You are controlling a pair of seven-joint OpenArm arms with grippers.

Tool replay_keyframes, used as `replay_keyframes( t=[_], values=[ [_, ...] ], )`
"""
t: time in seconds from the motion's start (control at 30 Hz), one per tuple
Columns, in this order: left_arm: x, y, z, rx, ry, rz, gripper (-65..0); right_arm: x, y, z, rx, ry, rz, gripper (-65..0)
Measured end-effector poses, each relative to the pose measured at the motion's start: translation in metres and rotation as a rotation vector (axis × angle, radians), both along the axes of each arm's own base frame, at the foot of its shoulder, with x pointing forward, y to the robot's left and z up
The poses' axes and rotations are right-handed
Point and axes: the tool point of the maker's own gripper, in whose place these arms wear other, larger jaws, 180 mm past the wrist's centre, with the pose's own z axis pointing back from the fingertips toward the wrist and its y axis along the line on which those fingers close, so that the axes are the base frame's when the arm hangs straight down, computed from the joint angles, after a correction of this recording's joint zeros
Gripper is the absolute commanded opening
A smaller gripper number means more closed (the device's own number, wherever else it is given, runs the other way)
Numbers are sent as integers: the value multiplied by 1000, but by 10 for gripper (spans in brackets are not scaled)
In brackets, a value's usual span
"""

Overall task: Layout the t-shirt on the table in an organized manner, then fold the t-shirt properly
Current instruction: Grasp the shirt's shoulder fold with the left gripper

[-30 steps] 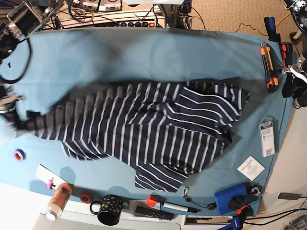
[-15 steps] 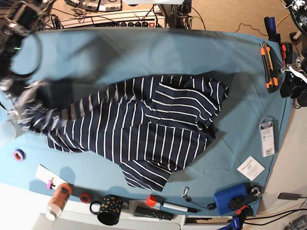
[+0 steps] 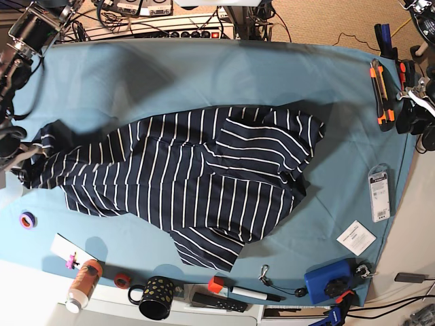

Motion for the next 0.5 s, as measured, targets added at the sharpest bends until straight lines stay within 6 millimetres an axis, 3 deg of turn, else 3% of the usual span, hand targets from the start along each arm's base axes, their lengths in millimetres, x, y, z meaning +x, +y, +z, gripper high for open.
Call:
replay_keyframes(
  t=[0.07,0.2,0.27,0.33,0.4,0.5],
  values=[
    [-1,1,-1,1,6,2,-401,-4,-3,-1,-13,30,9,-650],
    [-2,-7,1,-40,-3,-18,-401,-10,-35,29,28,-87,-119,-650],
    [-6,-23,1,-95,-19,-66,-401,-25,-38,9,18,23,-132,-650],
    [-16,-41,-13,-142,5,-95,-401,-36,-29,-13,37,88,-110,-650],
    [-26,-70,-31,-208,39,-136,-401,-44,-23,-34,76,116,-105,-650],
    [-29,-119,-46,-266,56,-250,-401,-67,-37,-69,85,219,-161,-650]
  ],
)
